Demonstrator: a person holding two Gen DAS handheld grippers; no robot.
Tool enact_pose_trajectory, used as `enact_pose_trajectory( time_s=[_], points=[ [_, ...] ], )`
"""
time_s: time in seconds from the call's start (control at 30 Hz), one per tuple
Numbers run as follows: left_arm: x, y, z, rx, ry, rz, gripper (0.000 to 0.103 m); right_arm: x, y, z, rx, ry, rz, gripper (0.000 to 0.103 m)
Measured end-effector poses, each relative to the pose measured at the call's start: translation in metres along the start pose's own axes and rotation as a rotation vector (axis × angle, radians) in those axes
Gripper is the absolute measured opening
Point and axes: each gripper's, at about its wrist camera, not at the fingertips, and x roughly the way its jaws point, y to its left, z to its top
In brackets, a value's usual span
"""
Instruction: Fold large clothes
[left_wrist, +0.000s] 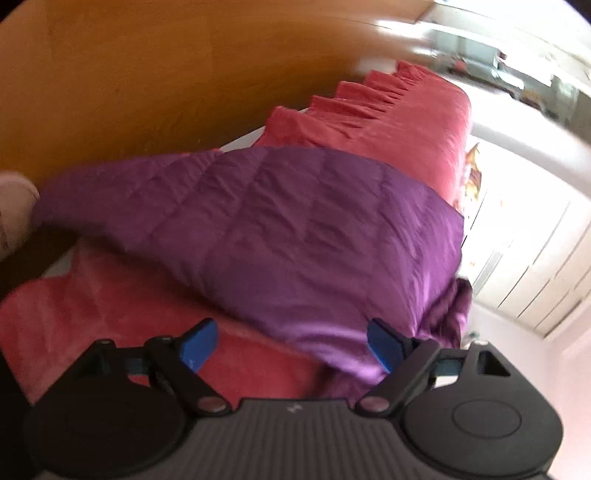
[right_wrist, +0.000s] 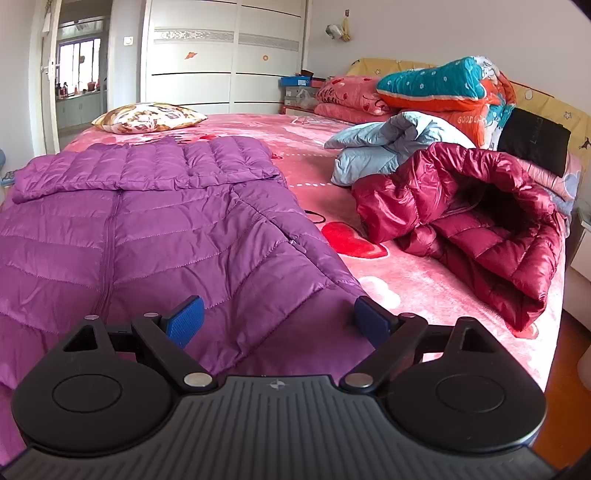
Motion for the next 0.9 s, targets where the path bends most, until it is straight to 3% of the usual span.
enact_pose_trajectory(
  time_s=[0.2, 0.4, 0.57, 0.67, 0.73, 0.9],
  points=[
    [0.024, 0.015, 0.011, -0.056, -0.008, 0.031, 0.093, 0.007, -0.004, 0.001, 0.016, 0.006, 0.005, 0.103],
    [0.031, 0.016, 0.023, -0.109, -0.103, 0.042, 0.094, 0.012, -0.001, -0.001, -0.018, 0.021, 0.002, 0.103],
    [0.031, 0.006, 0.026, -0.069, -0.156, 0.058, 0.093, 0.017, -0.001, -0.002, -0.031, 0.032, 0.006, 0.103],
    [0.029, -0.01, 0.025, 0.009, -0.193, 0.035, 0.077, 0.019, -0.001, -0.002, -0.037, 0.038, 0.006, 0.103],
    [0.024, -0.02, 0.022, 0.059, -0.215, 0.025, 0.056, 0.02, -0.001, -0.002, -0.043, 0.039, 0.009, 0.103],
    [0.011, -0.05, 0.01, 0.216, -0.301, 0.014, 0.024, 0.021, -0.004, -0.001, -0.04, 0.037, 0.021, 0.103]
  ],
)
